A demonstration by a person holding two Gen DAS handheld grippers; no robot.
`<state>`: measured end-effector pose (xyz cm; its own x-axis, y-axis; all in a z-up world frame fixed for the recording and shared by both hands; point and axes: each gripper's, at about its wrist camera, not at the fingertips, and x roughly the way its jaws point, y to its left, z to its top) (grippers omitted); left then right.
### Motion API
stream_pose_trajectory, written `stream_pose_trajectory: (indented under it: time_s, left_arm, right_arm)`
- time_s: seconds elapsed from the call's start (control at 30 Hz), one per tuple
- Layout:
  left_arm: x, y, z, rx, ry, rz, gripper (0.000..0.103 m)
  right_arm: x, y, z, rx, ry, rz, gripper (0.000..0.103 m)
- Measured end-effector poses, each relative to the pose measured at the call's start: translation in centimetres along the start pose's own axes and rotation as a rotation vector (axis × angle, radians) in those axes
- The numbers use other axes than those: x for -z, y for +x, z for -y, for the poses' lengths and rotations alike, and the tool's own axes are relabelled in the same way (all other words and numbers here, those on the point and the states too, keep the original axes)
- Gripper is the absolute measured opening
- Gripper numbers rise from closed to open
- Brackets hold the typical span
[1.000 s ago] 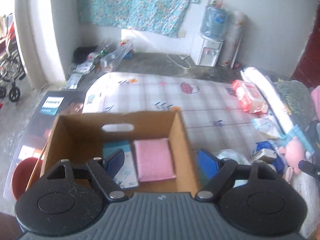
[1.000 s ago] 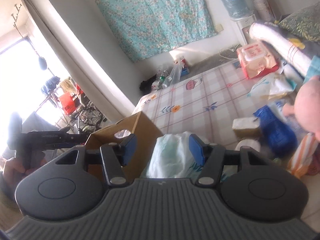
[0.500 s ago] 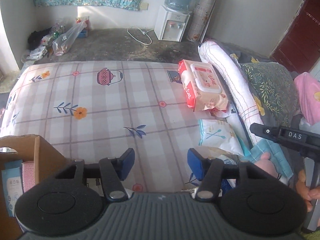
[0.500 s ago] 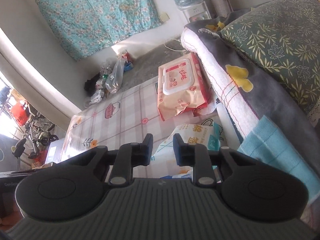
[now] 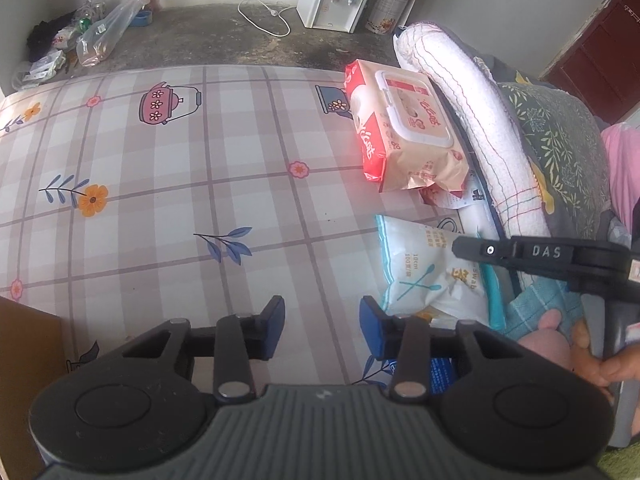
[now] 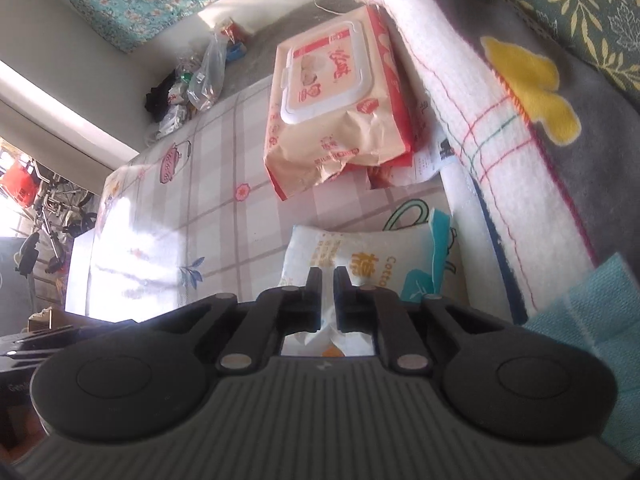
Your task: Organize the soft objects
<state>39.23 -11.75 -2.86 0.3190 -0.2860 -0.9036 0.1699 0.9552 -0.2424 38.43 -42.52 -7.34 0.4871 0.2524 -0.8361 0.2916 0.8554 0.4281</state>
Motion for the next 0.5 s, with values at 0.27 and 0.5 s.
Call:
stream_pose_trajectory:
  time_s: [0.27, 0.5]
  left_arm:
    - [-0.1, 1.5, 1.5, 0.024, 0.037, -0.037, 0.042]
    - [-1.7, 2.5, 2.3, 0.017, 0.022, -0.021, 0.042]
  right_arm:
    - [1.0, 1.7, 1.2, 0.047, 0.003, -0.043, 0.006]
    - [1.6, -3.3, 1.2, -0.017, 0.037, -0.022, 0.043]
